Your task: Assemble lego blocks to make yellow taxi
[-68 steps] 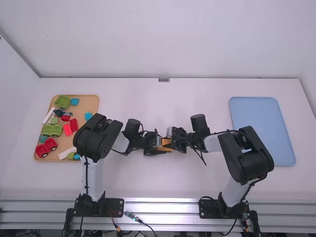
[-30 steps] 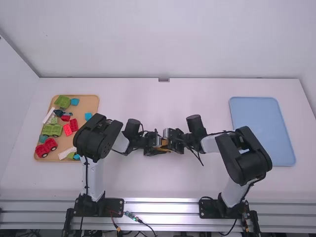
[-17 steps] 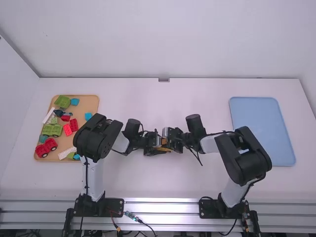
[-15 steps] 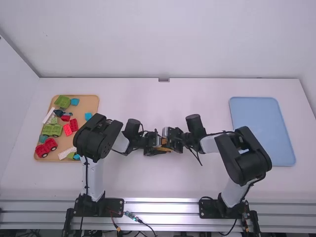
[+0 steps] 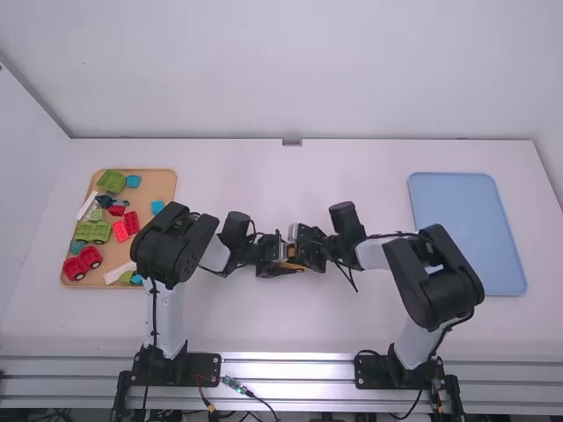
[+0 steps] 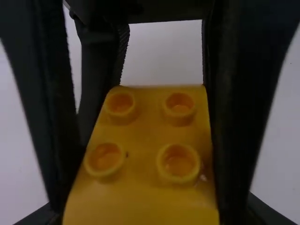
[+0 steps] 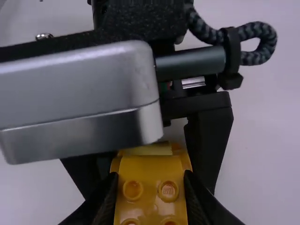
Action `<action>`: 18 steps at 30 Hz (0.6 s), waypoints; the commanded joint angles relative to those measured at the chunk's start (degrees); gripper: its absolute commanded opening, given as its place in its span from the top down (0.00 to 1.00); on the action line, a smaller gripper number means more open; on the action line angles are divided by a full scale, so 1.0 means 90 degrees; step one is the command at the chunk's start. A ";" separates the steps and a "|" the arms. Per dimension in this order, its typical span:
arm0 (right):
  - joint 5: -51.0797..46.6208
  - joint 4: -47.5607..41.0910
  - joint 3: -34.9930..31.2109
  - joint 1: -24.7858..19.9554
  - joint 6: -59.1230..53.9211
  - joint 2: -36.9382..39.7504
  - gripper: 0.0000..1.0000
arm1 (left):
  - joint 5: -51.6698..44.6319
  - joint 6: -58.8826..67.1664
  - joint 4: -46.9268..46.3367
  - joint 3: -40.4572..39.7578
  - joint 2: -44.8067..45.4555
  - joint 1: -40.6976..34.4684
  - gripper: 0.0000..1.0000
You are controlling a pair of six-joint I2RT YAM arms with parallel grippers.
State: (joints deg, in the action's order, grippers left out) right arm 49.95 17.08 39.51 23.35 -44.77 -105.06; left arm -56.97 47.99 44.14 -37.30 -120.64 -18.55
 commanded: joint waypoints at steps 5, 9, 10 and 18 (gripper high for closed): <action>-0.0027 -0.0619 0.0284 0.0027 -0.0661 -0.0065 1.00 | 0.0018 0.0077 -0.0034 -0.0051 -0.0085 0.0012 0.62; 0.0299 -0.0571 0.0168 -0.0066 -0.0903 -0.0065 1.00 | 0.0037 0.0077 -0.0044 -0.0051 -0.0085 0.0012 0.63; 0.0454 -0.0447 0.0095 -0.0066 -0.0991 -0.0065 1.00 | 0.0030 0.0077 -0.0036 -0.0051 -0.0085 0.0012 0.63; 0.0427 0.0109 -0.0160 -0.0138 -0.0724 -0.0067 1.00 | 0.0015 0.0077 -0.0044 -0.0051 -0.0085 0.0012 0.64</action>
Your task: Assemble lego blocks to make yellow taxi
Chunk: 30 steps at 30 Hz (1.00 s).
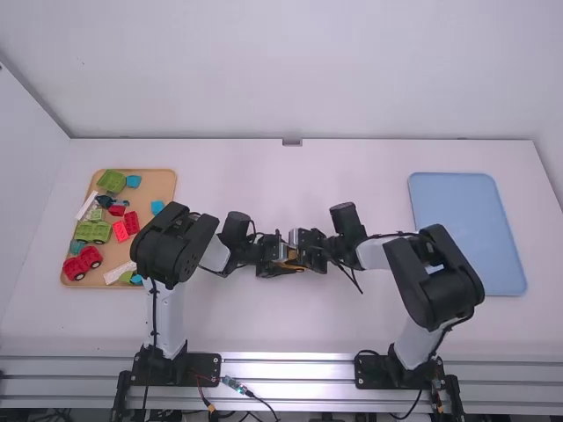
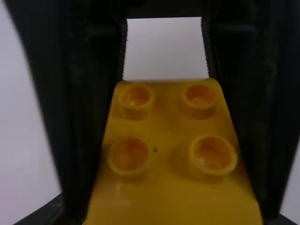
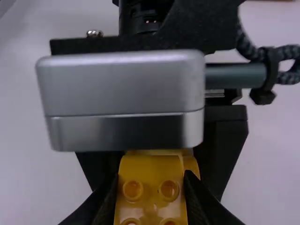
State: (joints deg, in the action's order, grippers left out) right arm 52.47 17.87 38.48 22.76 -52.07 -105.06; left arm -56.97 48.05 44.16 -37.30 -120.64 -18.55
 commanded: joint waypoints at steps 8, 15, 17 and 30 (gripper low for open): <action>0.0182 0.0058 -0.0036 -0.0073 0.0068 -0.0145 1.00 | 0.0013 0.0067 -0.0022 -0.0051 -0.0085 0.0012 0.64; 0.0556 0.0410 0.0308 -0.0073 0.0476 -0.0876 1.00 | 0.0015 0.0070 -0.0056 -0.0051 -0.0085 0.0012 0.64; 0.0471 0.0168 0.0342 -0.0070 0.0226 -0.0823 1.00 | 0.0027 0.0070 -0.0092 -0.0046 -0.0085 0.0012 0.64; 0.0175 -0.0053 0.0168 -0.0121 0.0109 -0.0502 1.00 | 0.0343 -0.0256 0.0114 -0.0027 -0.0085 0.0019 0.70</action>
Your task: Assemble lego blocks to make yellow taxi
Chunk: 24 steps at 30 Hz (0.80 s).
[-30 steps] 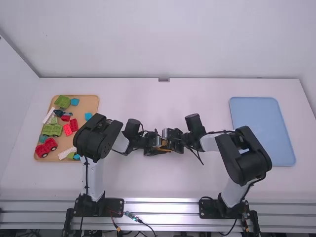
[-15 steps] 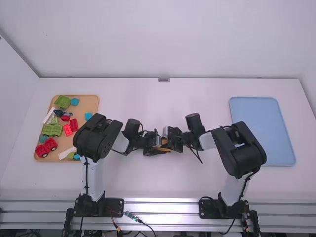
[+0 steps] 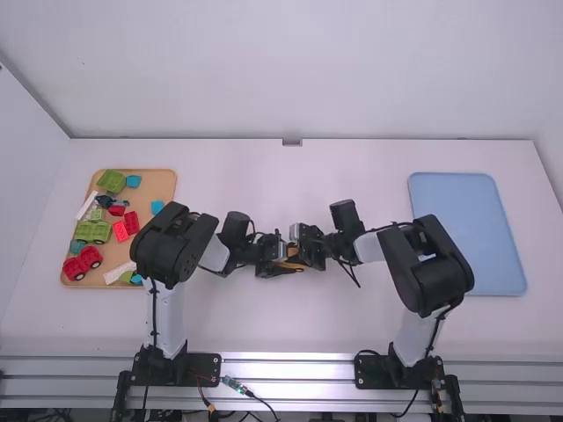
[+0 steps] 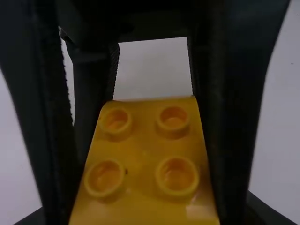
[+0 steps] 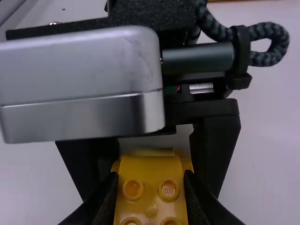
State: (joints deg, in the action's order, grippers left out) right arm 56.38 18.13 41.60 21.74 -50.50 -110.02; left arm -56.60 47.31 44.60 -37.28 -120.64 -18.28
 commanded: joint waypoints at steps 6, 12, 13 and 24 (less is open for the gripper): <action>-0.0262 -0.0170 -0.0214 0.0019 -0.0112 0.0200 1.00 | 0.0365 -0.0350 0.0231 -0.0032 -0.0085 -0.0010 0.71; -0.0272 -0.0619 -0.0216 0.0073 -0.0559 0.0489 1.00 | 0.0360 -0.0350 0.0250 -0.0036 -0.0085 -0.0012 0.71; -0.0267 -0.0597 -0.0243 0.0073 -0.0534 0.0489 1.00 | 0.0360 -0.0350 0.0248 -0.0036 -0.0085 -0.0017 0.71; -0.0231 0.0134 -0.0410 0.0017 -0.0253 0.0489 1.00 | -0.0130 -0.0078 0.0019 -0.0039 -0.0085 -0.0017 0.72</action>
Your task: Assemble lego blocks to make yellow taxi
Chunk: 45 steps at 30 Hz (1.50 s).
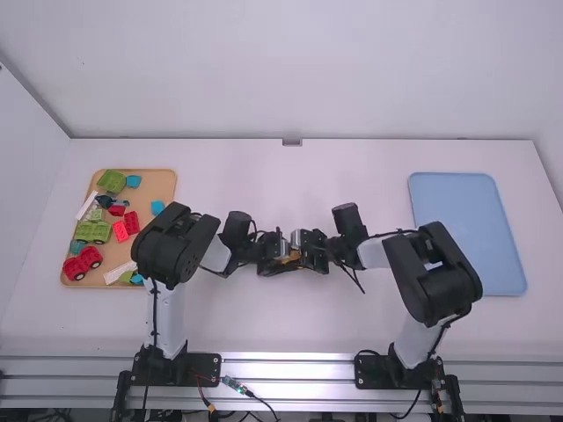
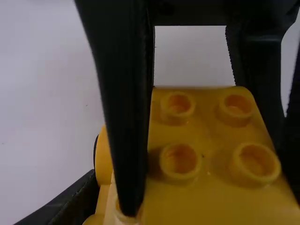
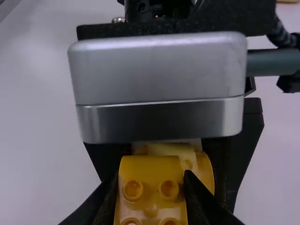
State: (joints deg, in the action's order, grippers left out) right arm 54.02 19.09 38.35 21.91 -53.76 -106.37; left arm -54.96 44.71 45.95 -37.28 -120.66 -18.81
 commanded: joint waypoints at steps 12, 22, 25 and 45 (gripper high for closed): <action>-0.0012 -0.0022 -0.0061 0.0066 0.0158 0.0083 1.00 | -0.0310 0.0485 -0.0364 -0.0114 -0.0083 0.0041 0.74; 0.0134 0.0714 -0.0049 0.0056 0.0636 -0.0492 1.00 | -0.0308 0.0446 -0.0386 -0.0124 -0.0083 0.0041 0.74; 0.0129 0.0695 -0.0049 0.0002 0.0641 -0.0478 1.00 | -0.0300 0.0446 -0.0386 -0.0119 -0.0083 0.0049 0.75; 0.0189 -0.0151 -0.0061 -0.0112 0.0083 -0.0116 1.00 | -0.0041 0.0271 -0.0393 -0.0248 -0.0083 0.0041 0.76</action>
State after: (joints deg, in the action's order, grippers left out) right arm 55.96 19.14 38.35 20.36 -52.05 -107.81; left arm -56.99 47.37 42.19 -38.24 -120.66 -18.92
